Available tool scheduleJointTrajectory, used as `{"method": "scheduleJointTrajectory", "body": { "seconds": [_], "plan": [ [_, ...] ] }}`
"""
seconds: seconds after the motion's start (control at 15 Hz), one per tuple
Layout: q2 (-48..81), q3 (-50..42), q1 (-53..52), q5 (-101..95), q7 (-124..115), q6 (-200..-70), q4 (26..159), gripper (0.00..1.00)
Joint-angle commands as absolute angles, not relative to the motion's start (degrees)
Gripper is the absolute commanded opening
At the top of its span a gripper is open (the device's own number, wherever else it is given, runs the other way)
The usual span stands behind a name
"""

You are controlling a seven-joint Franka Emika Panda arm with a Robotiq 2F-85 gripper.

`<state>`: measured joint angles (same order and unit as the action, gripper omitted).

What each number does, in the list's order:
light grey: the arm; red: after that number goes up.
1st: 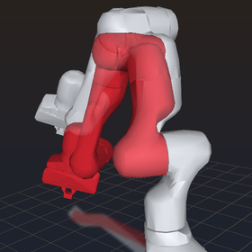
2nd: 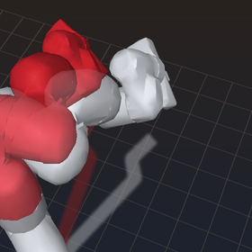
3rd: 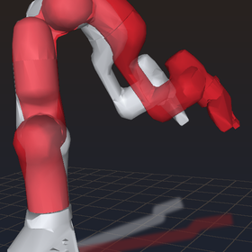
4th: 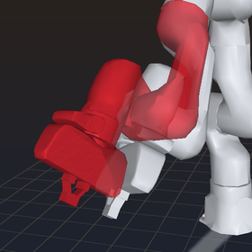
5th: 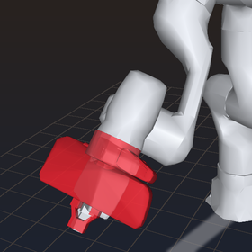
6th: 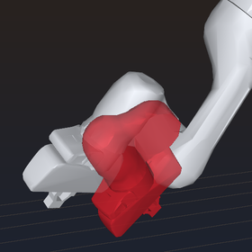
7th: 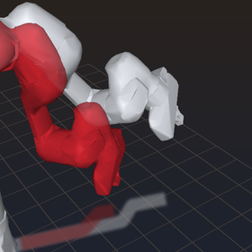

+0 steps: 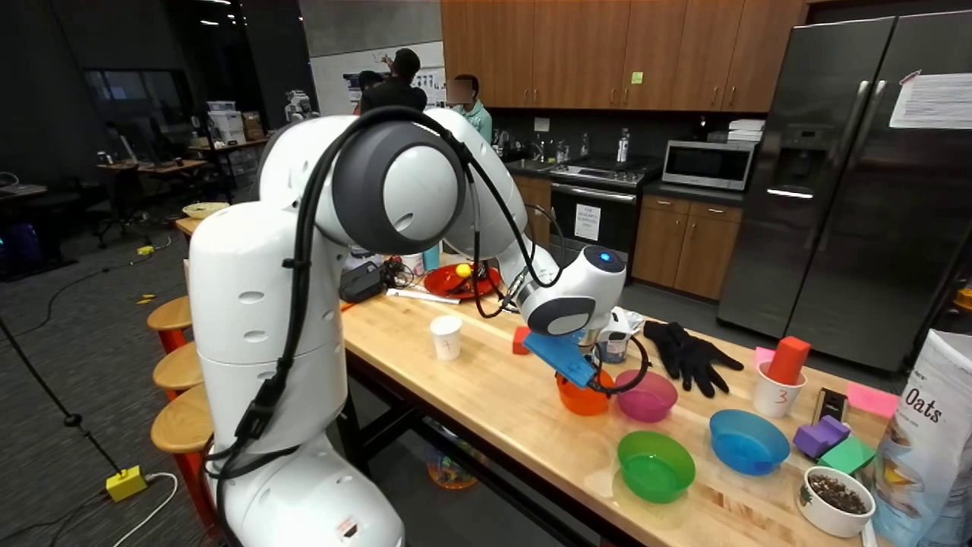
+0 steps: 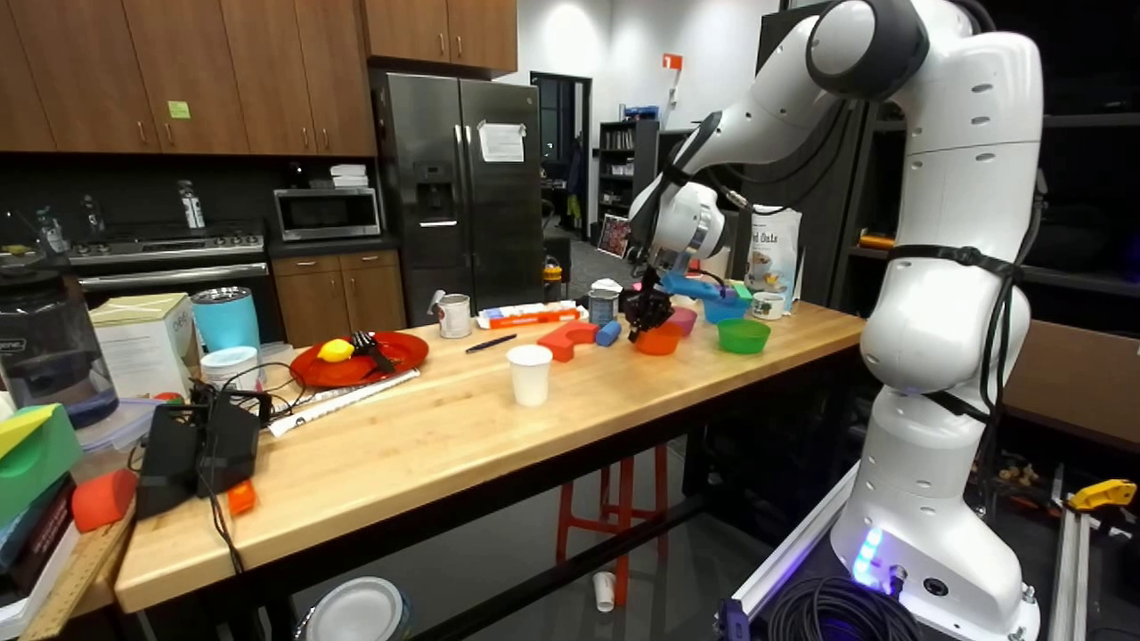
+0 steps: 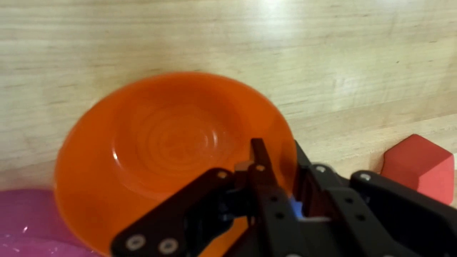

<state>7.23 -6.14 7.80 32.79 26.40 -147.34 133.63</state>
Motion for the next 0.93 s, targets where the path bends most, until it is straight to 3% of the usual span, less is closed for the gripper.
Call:
{"method": "scheduleJointTrajectory", "body": {
  "seconds": [0.0, 0.87],
  "plan": [
    [6.3, -5.7, 9.0, 31.4, 25.3, -147.5, 133.7, 0.04],
    [-3.7, -8.2, 9.9, 27.7, 25.4, -153.7, 138.6, 0.01]
  ]
}}
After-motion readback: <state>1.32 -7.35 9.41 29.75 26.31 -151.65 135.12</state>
